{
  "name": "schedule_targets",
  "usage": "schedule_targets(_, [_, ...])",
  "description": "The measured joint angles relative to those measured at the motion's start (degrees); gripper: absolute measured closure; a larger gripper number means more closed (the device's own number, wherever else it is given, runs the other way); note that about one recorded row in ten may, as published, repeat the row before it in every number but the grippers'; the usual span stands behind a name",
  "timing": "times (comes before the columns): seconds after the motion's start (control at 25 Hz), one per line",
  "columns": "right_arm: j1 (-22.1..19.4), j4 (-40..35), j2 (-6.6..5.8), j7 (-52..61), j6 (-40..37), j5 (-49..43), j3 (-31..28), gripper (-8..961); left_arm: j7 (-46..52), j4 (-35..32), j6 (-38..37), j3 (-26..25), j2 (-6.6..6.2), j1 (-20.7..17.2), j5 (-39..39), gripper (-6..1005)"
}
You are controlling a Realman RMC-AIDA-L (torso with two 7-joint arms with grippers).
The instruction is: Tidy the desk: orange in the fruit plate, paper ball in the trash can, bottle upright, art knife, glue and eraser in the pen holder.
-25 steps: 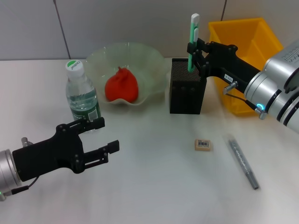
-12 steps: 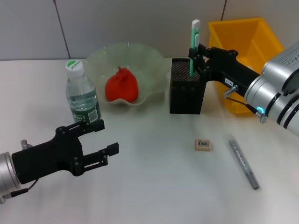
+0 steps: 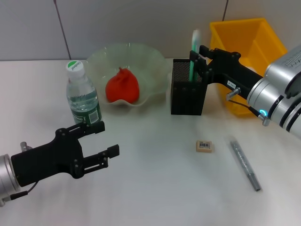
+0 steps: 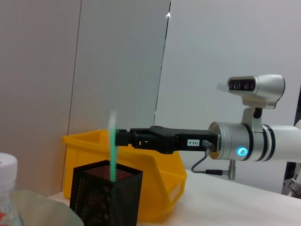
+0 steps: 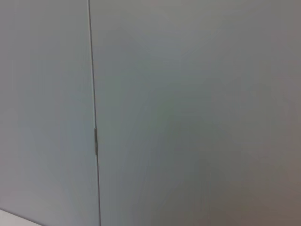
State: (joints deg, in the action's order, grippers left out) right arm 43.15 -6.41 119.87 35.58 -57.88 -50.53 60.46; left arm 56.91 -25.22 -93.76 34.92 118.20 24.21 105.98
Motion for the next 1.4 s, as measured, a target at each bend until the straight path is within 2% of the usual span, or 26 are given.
schedule_targets(0.56, [-0.1, 0.5, 0.00, 0.3, -0.2, 0.4, 0.0, 427, -0.2, 0.0, -0.5, 0.1, -0.09, -0.1, 0.0, 246])
schedule_targets(0.76, [-0.1, 0.5, 0.00, 0.3, -0.2, 0.4, -0.1, 221, -0.2, -0.2, -0.5, 0.1, -0.18, -0.2, 0.0, 246])
schedule_targets(1.08, [-0.3, 0.5, 0.00, 0.4, -0.8, 1.0, -0.9, 222, -0.2, -0.2, -0.6, 0.1, -0.17, -0.2, 0.1, 246])
schedule_targets(1.4, [-2.6, -0.4, -0.23, 5.3, -10.9, 3.3, -0.4, 222, -0.4, -0.1, -0.6, 0.2, -0.09, -0.4, 0.4, 246])
